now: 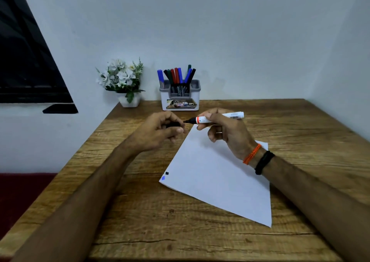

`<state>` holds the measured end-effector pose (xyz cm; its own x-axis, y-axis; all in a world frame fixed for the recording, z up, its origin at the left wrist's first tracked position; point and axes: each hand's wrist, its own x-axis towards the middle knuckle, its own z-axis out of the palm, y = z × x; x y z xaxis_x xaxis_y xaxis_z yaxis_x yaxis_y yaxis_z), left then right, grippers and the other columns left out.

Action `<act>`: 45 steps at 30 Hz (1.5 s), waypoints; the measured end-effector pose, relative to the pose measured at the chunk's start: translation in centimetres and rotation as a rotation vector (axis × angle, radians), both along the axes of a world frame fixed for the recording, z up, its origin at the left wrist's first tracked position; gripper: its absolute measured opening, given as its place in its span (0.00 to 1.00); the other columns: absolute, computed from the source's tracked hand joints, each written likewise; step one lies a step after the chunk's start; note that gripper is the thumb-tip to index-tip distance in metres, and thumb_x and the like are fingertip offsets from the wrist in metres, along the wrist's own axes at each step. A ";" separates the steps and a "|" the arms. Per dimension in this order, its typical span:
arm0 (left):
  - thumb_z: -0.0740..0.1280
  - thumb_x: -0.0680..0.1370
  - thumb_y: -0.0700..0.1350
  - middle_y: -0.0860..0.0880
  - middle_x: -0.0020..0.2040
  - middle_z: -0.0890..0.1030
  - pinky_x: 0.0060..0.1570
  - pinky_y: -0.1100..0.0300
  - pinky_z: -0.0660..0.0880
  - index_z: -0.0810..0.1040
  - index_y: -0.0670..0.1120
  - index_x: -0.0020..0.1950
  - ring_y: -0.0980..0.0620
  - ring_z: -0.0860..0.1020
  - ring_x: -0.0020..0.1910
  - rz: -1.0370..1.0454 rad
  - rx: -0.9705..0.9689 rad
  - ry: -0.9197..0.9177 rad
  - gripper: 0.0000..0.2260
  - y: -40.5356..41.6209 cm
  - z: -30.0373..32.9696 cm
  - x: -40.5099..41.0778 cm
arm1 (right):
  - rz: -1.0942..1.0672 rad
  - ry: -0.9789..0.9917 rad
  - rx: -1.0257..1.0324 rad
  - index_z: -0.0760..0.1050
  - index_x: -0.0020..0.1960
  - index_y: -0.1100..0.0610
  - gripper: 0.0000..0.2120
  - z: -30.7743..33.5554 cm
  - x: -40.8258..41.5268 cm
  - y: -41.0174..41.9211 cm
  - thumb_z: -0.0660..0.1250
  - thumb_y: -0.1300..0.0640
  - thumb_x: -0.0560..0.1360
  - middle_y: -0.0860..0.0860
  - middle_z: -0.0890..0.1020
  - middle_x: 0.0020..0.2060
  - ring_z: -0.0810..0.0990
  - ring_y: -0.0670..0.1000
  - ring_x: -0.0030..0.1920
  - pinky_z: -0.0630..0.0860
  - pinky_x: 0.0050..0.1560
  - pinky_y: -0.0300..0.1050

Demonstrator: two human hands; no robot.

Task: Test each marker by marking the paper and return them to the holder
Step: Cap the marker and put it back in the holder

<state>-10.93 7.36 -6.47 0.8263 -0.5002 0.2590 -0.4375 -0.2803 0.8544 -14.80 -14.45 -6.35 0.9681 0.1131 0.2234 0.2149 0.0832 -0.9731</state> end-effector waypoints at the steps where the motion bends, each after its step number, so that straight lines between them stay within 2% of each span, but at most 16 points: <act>1: 0.68 0.75 0.35 0.38 0.48 0.81 0.38 0.58 0.80 0.77 0.41 0.50 0.46 0.79 0.39 0.006 -0.023 -0.007 0.05 -0.1 0.1 -0.1 | -0.005 -0.007 -0.006 0.81 0.49 0.61 0.13 -0.1 0.0 0.0 0.66 0.52 0.73 0.58 0.85 0.39 0.75 0.50 0.27 0.70 0.29 0.39; 6: 0.69 0.73 0.34 0.38 0.47 0.80 0.37 0.63 0.80 0.79 0.37 0.53 0.53 0.81 0.36 0.035 -0.115 -0.017 0.09 -0.4 0.6 -0.4 | -0.032 -0.022 -0.027 0.81 0.50 0.63 0.09 -0.1 0.0 0.0 0.66 0.58 0.78 0.59 0.85 0.40 0.75 0.50 0.27 0.70 0.28 0.39; 10: 0.70 0.71 0.35 0.39 0.43 0.81 0.37 0.61 0.80 0.77 0.36 0.52 0.50 0.82 0.37 0.048 -0.156 0.039 0.10 -0.5 0.4 -0.3 | -0.044 -0.027 -0.046 0.81 0.52 0.63 0.09 -0.1 -0.1 0.1 0.66 0.59 0.78 0.59 0.85 0.41 0.75 0.51 0.27 0.71 0.29 0.40; 15: 0.70 0.68 0.41 0.39 0.43 0.82 0.36 0.60 0.81 0.78 0.39 0.50 0.50 0.83 0.36 0.059 -0.216 0.056 0.12 -0.7 0.5 -0.5 | -0.049 -0.055 -0.070 0.83 0.49 0.59 0.07 -0.2 -0.2 -0.1 0.66 0.60 0.78 0.59 0.86 0.41 0.75 0.50 0.27 0.70 0.30 0.40; 19: 0.70 0.68 0.41 0.42 0.41 0.83 0.36 0.61 0.81 0.78 0.40 0.49 0.51 0.83 0.35 0.051 -0.215 0.057 0.11 -0.8 0.6 -0.7 | -0.023 -0.081 -0.106 0.83 0.50 0.57 0.06 -0.3 -0.4 0.1 0.68 0.58 0.77 0.58 0.86 0.42 0.76 0.50 0.28 0.71 0.31 0.41; 22: 0.70 0.70 0.38 0.44 0.40 0.83 0.36 0.61 0.81 0.78 0.39 0.50 0.51 0.83 0.35 0.027 -0.188 0.043 0.10 -1.0 0.5 -0.8 | 0.001 -0.092 -0.113 0.81 0.52 0.59 0.07 -0.4 -0.5 0.3 0.70 0.58 0.76 0.58 0.87 0.43 0.77 0.51 0.28 0.72 0.30 0.41; 25: 0.70 0.69 0.42 0.43 0.40 0.83 0.34 0.61 0.81 0.79 0.39 0.51 0.50 0.82 0.34 0.023 -0.194 0.023 0.12 -0.9 0.5 -0.7 | -0.005 -0.090 -0.084 0.80 0.50 0.60 0.09 -0.4 -0.5 0.4 0.72 0.55 0.74 0.57 0.86 0.40 0.76 0.50 0.26 0.71 0.28 0.40; 28: 0.69 0.70 0.43 0.45 0.38 0.84 0.31 0.62 0.79 0.78 0.38 0.51 0.52 0.80 0.31 0.040 -0.247 0.027 0.12 -0.8 0.7 -0.6 | -0.011 -0.088 -0.044 0.83 0.49 0.59 0.14 -0.5 -0.3 0.1 0.72 0.49 0.71 0.55 0.83 0.34 0.72 0.50 0.25 0.69 0.28 0.39; 31: 0.64 0.74 0.46 0.48 0.33 0.82 0.25 0.65 0.74 0.77 0.34 0.52 0.55 0.76 0.27 0.076 -0.244 -0.021 0.16 -0.9 0.6 -0.4 | 0.023 -0.093 -0.015 0.84 0.51 0.59 0.12 -0.6 -0.1 -0.1 0.69 0.53 0.74 0.56 0.84 0.36 0.72 0.49 0.25 0.70 0.27 0.38; 35: 0.56 0.79 0.52 0.47 0.30 0.76 0.22 0.66 0.64 0.76 0.34 0.51 0.56 0.68 0.23 0.123 -0.249 -0.071 0.21 -1.0 0.3 -0.3 | -0.018 -0.237 -0.203 0.81 0.52 0.61 0.06 -1.2 -0.1 0.6 0.67 0.60 0.79 0.53 0.83 0.33 0.71 0.43 0.24 0.67 0.26 0.35; 37: 0.54 0.80 0.56 0.49 0.29 0.74 0.24 0.65 0.65 0.76 0.38 0.49 0.57 0.68 0.23 0.184 -0.206 -0.113 0.22 -1.1 0.0 -0.3 | -0.080 -0.374 -0.367 0.79 0.48 0.57 0.05 -1.5 -0.2 0.9 0.66 0.58 0.80 0.45 0.79 0.30 0.71 0.42 0.27 0.67 0.31 0.33; 39: 0.53 0.80 0.59 0.51 0.28 0.73 0.26 0.64 0.66 0.75 0.40 0.45 0.58 0.69 0.24 0.238 -0.180 -0.170 0.23 -1.4 -0.2 -0.5 | -0.169 -0.510 -0.483 0.78 0.44 0.55 0.06 -1.6 -0.5 1.3 0.67 0.54 0.78 0.42 0.74 0.27 0.70 0.43 0.27 0.64 0.32 0.33; 42: 0.52 0.82 0.56 0.49 0.29 0.73 0.26 0.67 0.66 0.74 0.39 0.41 0.60 0.70 0.24 0.323 -0.177 -0.226 0.23 -1.9 -0.6 -0.7 | -0.230 -0.677 -0.582 0.77 0.43 0.59 0.08 -1.5 -1.0 1.6 0.72 0.54 0.75 0.42 0.71 0.25 0.69 0.44 0.25 0.59 0.29 0.29; 45: 0.51 0.83 0.53 0.47 0.29 0.73 0.25 0.67 0.65 0.73 0.40 0.39 0.59 0.69 0.25 0.385 -0.205 -0.231 0.23 -2.3 -0.9 -0.9 | -0.233 -0.726 -0.614 0.74 0.41 0.60 0.10 -1.7 -1.1 1.6 0.73 0.55 0.75 0.47 0.72 0.24 0.68 0.45 0.24 0.59 0.28 0.31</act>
